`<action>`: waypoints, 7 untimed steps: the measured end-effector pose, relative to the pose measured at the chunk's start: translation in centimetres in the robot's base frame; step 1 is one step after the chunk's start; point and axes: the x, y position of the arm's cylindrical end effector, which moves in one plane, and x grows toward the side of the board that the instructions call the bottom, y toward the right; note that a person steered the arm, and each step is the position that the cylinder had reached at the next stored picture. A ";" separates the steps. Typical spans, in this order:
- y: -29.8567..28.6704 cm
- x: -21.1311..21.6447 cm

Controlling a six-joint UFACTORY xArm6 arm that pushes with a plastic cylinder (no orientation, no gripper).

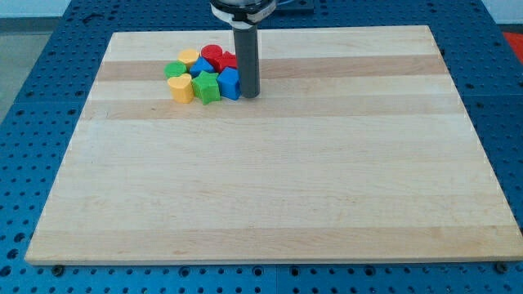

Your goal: Move green star along with blue cube towards top right

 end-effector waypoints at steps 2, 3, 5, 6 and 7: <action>8.0 1.9; 6.3 5.3; -3.2 5.5; -4.7 3.6; -5.8 2.1</action>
